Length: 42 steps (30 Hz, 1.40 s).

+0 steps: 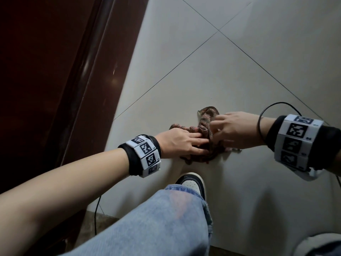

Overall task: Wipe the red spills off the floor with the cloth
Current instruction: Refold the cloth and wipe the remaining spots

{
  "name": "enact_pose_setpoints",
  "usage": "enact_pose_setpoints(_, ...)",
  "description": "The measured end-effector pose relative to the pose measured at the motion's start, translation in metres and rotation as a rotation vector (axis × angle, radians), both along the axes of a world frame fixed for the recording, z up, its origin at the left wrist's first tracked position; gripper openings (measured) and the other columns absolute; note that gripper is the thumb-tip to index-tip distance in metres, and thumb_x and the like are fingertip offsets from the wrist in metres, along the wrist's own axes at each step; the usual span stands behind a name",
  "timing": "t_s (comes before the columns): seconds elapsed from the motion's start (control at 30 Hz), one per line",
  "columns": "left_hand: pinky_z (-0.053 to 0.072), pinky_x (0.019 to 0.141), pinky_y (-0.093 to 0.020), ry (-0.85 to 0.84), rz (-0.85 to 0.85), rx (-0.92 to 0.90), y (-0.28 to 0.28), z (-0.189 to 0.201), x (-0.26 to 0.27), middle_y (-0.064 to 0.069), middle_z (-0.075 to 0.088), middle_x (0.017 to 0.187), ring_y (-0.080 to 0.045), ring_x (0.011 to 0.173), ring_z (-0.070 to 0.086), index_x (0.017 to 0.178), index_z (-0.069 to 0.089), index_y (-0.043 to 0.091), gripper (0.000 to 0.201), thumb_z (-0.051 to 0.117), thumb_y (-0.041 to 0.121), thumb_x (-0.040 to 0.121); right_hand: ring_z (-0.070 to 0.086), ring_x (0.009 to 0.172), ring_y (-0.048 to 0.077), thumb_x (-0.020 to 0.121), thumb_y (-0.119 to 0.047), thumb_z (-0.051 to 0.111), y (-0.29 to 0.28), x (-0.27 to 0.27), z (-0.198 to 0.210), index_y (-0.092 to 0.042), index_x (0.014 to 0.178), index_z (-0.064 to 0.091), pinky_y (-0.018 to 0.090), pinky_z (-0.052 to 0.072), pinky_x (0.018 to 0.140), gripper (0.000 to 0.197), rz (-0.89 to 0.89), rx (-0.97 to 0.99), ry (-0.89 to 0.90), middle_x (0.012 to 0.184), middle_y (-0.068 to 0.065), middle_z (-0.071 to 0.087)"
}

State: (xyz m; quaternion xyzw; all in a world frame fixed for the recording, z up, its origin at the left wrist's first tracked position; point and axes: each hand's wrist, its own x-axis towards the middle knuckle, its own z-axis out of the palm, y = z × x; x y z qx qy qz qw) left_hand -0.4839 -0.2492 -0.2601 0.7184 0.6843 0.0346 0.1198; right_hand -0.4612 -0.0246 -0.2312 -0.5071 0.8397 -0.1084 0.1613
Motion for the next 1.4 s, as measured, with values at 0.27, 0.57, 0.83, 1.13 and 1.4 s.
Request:
enact_pose_setpoints(0.27,0.047,0.080,-0.031,0.091,-0.060,0.077,0.011,0.003,0.000,0.003,0.070,0.106,-0.018,0.085,0.066,0.105,0.071,0.032,0.038,0.043,0.016,0.084,0.061,0.053,0.014,0.031,-0.035,0.090,0.006,0.013,-0.016,-0.029,0.071,0.066,0.016,0.045,0.041,0.047,0.002,0.115,-0.161,0.066,-0.010,0.062)
enact_pose_setpoints(0.57,0.045,0.054,-0.026,0.055,-0.021,0.152,0.023,0.003,0.004,0.004,0.063,0.066,-0.017,0.061,0.062,0.075,0.076,0.028,0.033,0.045,0.018,0.079,0.061,0.050,0.018,0.053,-0.029,0.072,0.002,0.029,-0.021,-0.023,0.056,0.062,0.018,0.046,0.049,0.013,0.074,0.025,0.055,0.059,-0.006,0.060)
enact_pose_setpoints(0.83,0.044,0.034,-0.019,-0.124,0.055,0.137,0.028,0.018,0.010,-0.002,0.065,0.071,-0.019,0.058,0.064,0.081,0.076,0.022,0.032,0.045,0.018,0.077,0.059,0.050,0.016,0.064,-0.027,0.044,0.011,0.039,-0.031,-0.023,0.054,0.060,0.017,0.044,0.049,0.019,0.083,-0.067,0.111,0.059,-0.008,0.060)
enact_pose_setpoints(1.13,0.036,0.035,-0.018,-0.170,-0.240,0.034,0.041,0.010,0.019,-0.005,0.066,0.080,-0.022,0.064,0.062,0.084,0.076,0.021,0.027,0.051,0.016,0.074,0.061,0.057,0.015,0.068,-0.036,0.044,0.016,0.068,-0.036,-0.024,0.058,0.063,0.018,0.043,0.039,0.025,0.063,-0.158,0.006,0.064,-0.009,0.061)
enact_pose_setpoints(1.4,0.051,0.070,-0.027,-0.046,-0.174,0.089,0.017,0.003,-0.002,0.001,0.069,0.105,-0.015,0.099,0.045,0.107,0.071,0.025,0.035,0.044,0.020,0.085,0.053,0.065,0.018,0.089,-0.034,0.043,0.016,0.063,-0.034,-0.025,0.083,0.068,0.025,0.046,0.052,0.028,0.010,-0.252,0.184,0.075,-0.005,0.060)
